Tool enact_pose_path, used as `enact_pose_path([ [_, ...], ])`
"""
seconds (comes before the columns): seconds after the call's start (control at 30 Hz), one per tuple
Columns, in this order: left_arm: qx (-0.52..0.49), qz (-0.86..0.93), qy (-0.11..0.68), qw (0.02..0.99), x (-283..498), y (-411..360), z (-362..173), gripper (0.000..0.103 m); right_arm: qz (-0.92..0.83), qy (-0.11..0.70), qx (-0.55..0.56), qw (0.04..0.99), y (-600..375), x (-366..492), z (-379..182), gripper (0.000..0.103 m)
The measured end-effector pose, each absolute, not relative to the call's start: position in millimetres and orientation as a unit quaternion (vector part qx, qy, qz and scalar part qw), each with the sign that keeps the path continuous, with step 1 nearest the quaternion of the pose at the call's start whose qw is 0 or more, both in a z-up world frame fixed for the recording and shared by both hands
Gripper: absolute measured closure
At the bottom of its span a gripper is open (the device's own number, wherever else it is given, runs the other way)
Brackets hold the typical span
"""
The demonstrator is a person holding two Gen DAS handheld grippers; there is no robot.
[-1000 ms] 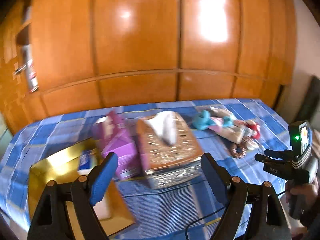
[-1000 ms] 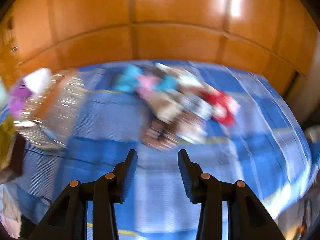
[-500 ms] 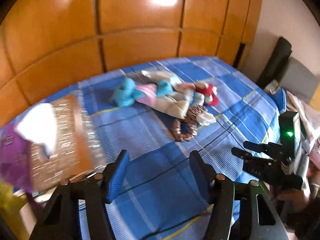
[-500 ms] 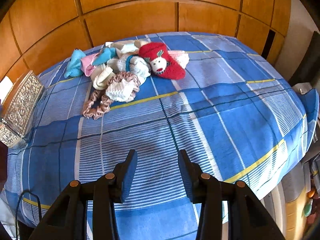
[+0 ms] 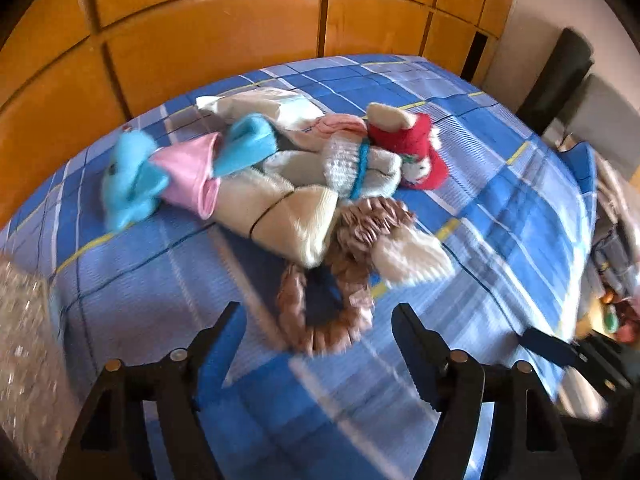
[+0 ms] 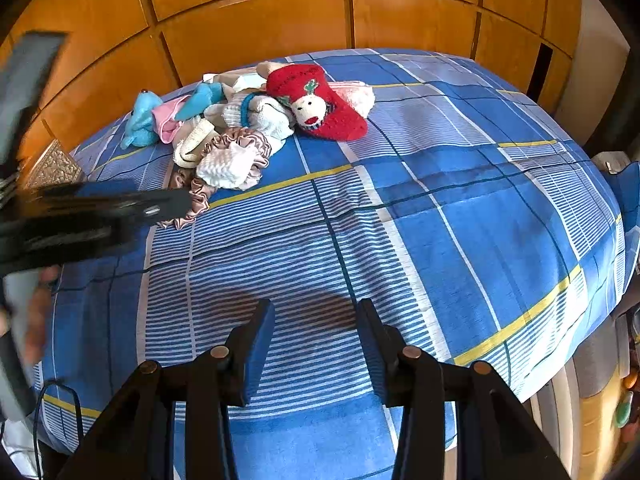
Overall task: Organize soft objects
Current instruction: 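Move the left tool to the brown scrunchie and grasp it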
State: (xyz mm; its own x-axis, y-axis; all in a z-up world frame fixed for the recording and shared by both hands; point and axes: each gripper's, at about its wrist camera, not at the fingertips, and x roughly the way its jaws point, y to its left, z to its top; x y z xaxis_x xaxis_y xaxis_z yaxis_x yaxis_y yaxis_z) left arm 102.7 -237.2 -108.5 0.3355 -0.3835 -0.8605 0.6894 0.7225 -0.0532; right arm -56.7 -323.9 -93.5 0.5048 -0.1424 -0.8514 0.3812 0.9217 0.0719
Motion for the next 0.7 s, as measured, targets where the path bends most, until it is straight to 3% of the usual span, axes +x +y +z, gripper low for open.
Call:
enact_pose_path([
  [0.1,0.169,-0.331,0.479,0.795,114,-252,-121,0.028,-0.152,0.472,0.132,0.858,-325,-57,-93,0.060],
  [0.17,0.177,-0.333,0.468,0.800,116,-257,-126,0.040,-0.151,0.471,0.135,0.859,-326,-57,-93,0.060],
  [0.23,0.175,-0.349,0.457,0.799,113,-256,-124,0.081,-0.151,0.470,0.136,0.859,-326,-57,-93,0.060],
  [0.7,0.172,-0.351,0.432,0.813,46,-147,-120,0.083,-0.154,0.473,0.111,0.861,-319,-56,-94,0.060],
])
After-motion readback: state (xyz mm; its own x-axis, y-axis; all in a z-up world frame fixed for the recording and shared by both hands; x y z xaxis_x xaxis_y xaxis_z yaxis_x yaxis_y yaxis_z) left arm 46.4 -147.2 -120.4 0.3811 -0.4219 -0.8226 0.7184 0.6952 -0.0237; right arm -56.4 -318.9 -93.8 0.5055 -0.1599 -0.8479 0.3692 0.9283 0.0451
